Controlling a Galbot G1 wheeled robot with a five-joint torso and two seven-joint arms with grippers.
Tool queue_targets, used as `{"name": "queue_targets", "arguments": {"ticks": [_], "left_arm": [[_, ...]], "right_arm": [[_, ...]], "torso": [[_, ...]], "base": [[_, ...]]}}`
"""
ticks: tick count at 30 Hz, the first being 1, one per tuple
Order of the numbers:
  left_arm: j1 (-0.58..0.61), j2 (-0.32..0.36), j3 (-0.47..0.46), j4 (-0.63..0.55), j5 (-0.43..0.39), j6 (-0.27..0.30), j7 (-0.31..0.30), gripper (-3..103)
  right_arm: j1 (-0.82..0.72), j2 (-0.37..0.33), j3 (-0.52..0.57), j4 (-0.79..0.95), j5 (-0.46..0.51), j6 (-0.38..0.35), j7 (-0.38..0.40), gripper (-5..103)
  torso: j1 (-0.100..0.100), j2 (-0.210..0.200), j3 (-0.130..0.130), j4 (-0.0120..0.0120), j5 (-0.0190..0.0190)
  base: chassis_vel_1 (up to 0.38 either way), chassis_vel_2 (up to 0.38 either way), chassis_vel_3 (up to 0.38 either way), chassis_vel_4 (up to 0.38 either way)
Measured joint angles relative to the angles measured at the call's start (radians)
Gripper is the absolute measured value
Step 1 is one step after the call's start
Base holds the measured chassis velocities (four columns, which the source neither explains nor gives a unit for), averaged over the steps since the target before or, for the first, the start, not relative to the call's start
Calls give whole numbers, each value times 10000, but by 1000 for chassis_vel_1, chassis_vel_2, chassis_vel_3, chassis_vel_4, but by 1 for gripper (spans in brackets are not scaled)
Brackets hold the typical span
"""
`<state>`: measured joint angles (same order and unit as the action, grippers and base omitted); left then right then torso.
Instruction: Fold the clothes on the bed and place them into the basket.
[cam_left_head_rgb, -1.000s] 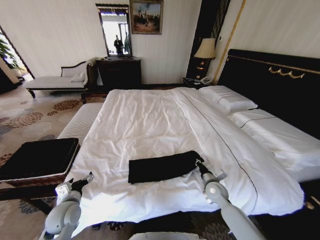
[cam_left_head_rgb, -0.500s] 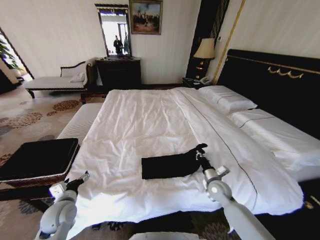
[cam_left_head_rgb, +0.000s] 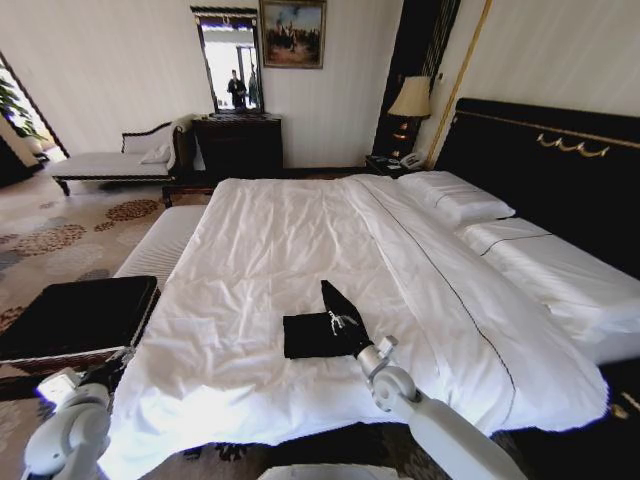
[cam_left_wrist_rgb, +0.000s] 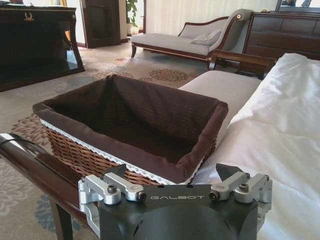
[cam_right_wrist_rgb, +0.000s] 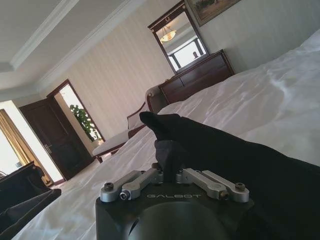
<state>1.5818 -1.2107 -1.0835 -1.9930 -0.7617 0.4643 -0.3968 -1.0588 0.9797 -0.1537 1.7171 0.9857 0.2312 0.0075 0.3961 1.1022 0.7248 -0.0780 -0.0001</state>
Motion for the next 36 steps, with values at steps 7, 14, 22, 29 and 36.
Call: {"name": "queue_targets", "arguments": {"ticks": [7, 14, 22, 29, 36], "left_arm": [[-46, -33, 50, -230, -52, 218, -9, 100], [-18, -45, 99, -305, -54, 286, -43, 100], [20, -77, 105, -310, -59, 289, -61, 100], [70, -156, 169, -344, -39, 290, -74, 100], [64, -160, 191, -348, -47, 431, -146, 100]], "right_arm": [[160, 152, -740, -402, -226, 113, -90, 4], [364, 383, -1152, -655, -315, 184, -150, 4], [503, 352, -1564, -811, -319, 244, -200, 4], [650, 509, -1914, -1020, -398, 310, -192, 4], [579, 488, -2033, -889, -851, 341, 230, 4]], "torso": [[0, 0, 0, 0, 0], [0, 0, 0, 2, 1], [0, 0, 0, 1, 0], [0, 0, 0, 1, 1], [0, 0, 0, 2, 2]], "base": [[0, 0, 0, 0], [0, 0, 0, 0], [0, 0, 0, 0], [0, 0, 0, 0], [0, 0, 0, 0]]}}
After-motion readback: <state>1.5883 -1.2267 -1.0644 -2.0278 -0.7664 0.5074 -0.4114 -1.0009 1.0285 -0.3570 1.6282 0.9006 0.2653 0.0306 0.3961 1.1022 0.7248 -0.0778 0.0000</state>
